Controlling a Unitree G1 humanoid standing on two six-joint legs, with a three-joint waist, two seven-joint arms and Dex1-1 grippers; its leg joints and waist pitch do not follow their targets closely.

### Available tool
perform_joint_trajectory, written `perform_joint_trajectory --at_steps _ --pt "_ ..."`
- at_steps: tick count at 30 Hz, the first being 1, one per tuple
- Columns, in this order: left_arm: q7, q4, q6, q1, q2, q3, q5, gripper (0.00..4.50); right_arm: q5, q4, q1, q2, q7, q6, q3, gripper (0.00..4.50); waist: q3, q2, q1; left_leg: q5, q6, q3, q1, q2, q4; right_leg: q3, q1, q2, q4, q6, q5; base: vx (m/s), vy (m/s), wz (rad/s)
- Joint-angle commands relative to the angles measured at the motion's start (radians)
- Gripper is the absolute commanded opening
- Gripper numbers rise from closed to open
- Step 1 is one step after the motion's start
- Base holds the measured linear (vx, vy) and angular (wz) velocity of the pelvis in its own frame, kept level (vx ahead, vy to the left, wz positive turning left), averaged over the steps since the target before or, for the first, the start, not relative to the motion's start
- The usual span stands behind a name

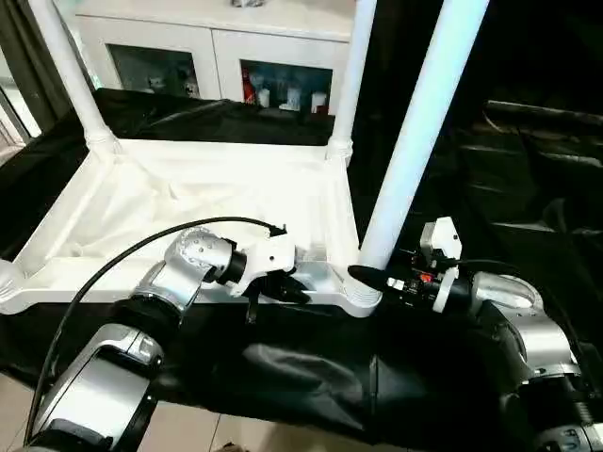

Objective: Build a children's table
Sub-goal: Insert table leg to table base

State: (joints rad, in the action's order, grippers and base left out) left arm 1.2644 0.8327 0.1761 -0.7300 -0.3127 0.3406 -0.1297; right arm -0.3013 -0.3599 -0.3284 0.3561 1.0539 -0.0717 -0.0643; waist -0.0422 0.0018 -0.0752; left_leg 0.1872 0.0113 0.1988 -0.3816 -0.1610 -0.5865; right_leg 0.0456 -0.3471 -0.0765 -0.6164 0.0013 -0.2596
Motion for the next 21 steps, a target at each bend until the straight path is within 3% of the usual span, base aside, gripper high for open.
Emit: perform_joint_trajectory --at_steps 1,2,3,4,6,8,10,12,15,16,18,19,21 --pt "-0.089 0.023 0.016 -0.018 0.026 0.016 -0.041 0.0 0.112 -0.178 0.027 -0.03 -0.133 -0.038 -0.041 1.87 0.038 0.001 0.003 0.251 -0.022 -0.041 0.027 -0.092 0.086 -0.048 0.009 -0.1 0.078 -0.291 -0.064 0.0 0.0 0.0" --pt "-0.135 0.043 0.001 -0.026 0.036 0.011 -0.048 0.0 0.122 -0.214 0.014 -0.046 -0.196 -0.029 -0.022 1.87 0.035 0.002 0.005 0.277 -0.009 -0.041 0.029 -0.092 0.088 -0.05 0.006 -0.101 0.083 -0.285 -0.108 0.0 0.0 0.0" --pt "-0.173 0.059 -0.022 -0.034 0.048 0.003 -0.05 0.0 0.129 -0.239 0.005 -0.06 -0.252 -0.024 -0.005 1.87 0.024 0.001 0.011 0.358 0.027 -0.046 0.032 -0.09 0.095 -0.051 0.001 -0.104 0.096 -0.262 -0.251 0.0 0.0 0.0" --pt "-0.208 0.074 -0.046 -0.041 0.061 -0.007 -0.047 0.0 0.133 -0.259 -0.003 -0.074 -0.308 -0.019 0.013 1.87 0.024 0.0 0.018 0.424 0.066 -0.054 0.038 -0.09 0.098 -0.051 -0.003 -0.108 0.103 -0.227 -0.382 -0.058 0.013 -0.1" --pt "-0.256 0.096 -0.091 -0.057 0.092 -0.038 -0.023 0.0 0.134 -0.297 -0.019 -0.098 -0.409 -0.022 0.045 1.87 0.027 -0.001 0.025 0.465 0.09 -0.064 0.039 -0.092 0.104 -0.051 -0.004 -0.107 0.108 -0.186 -0.437 -0.029 0.007 -0.05" --pt "-0.275 0.103 -0.11 -0.064 0.105 -0.048 -0.017 0.0 0.137 -0.315 -0.027 -0.109 -0.456 -0.02 0.056 1.87 0.031 0.004 0.031 0.473 0.103 -0.068 0.035 -0.09 0.11 -0.049 -0.004 -0.101 0.104 -0.179 -0.378 0.0 0.0 0.0" --pt "-0.312 0.117 -0.137 -0.08 0.124 -0.053 -0.02 0.0 0.142 -0.356 -0.05 -0.13 -0.546 -0.012 0.073 1.87 0.033 0.004 0.035 0.493 0.111 -0.063 0.042 -0.088 0.11 -0.051 -0.012 -0.097 0.103 -0.193 -0.304 0.0 0.0 0.0" --pt "-0.368 0.135 -0.175 -0.101 0.146 -0.057 -0.029 0.0 0.149 -0.417 -0.091 -0.158 -0.666 0.0 0.096 1.87 0.032 0.004 0.041 0.492 0.106 -0.06 0.043 -0.084 0.107 -0.054 -0.016 -0.098 0.105 -0.202 -0.293 0.0 0.0 0.0" --pt "-0.449 0.161 -0.239 -0.131 0.181 -0.066 -0.037 0.0 0.162 -0.495 -0.149 -0.191 -0.817 0.016 0.12 1.87 0.034 0.008 0.048 0.45 0.099 -0.057 0.038 -0.082 0.105 -0.054 -0.015 -0.096 0.102 -0.216 -0.242 0.0 0.0 0.0" --pt "-0.51 0.176 -0.277 -0.152 0.207 -0.075 -0.041 0.0 0.184 -0.54 -0.191 -0.212 -0.918 0.028 0.121 1.87 0.04 0.009 0.047 0.426 0.097 -0.054 0.042 -0.083 0.103 -0.053 -0.013 -0.095 0.099 -0.22 -0.208 0.0 0.0 0.0" --pt "-0.532 0.184 -0.291 -0.162 0.22 -0.081 -0.043 0.0 0.195 -0.561 -0.211 -0.225 -0.975 0.037 0.126 1.87 0.045 0.004 0.045 0.351 0.076 -0.049 0.035 -0.081 0.1 -0.053 -0.003 -0.092 0.093 -0.231 -0.11 0.0 0.0 0.0" --pt "-0.532 0.184 -0.291 -0.162 0.22 -0.081 -0.043 0.0 0.195 -0.561 -0.211 -0.225 -0.975 0.037 0.126 1.87 0.046 0.004 0.041 0.306 0.047 -0.045 0.033 -0.081 0.097 -0.051 0.001 -0.093 0.093 -0.236 -0.06 0.0 0.0 0.0" --pt "-0.544 0.186 -0.29 -0.165 0.223 -0.078 -0.049 0.0 0.192 -0.573 -0.224 -0.236 -1.004 0.037 0.132 1.87 0.049 0.0 0.04 0.262 0.021 -0.042 0.029 -0.079 0.093 -0.05 0.007 -0.093 0.089 -0.245 -0.012 0.0 0.0 0.0"
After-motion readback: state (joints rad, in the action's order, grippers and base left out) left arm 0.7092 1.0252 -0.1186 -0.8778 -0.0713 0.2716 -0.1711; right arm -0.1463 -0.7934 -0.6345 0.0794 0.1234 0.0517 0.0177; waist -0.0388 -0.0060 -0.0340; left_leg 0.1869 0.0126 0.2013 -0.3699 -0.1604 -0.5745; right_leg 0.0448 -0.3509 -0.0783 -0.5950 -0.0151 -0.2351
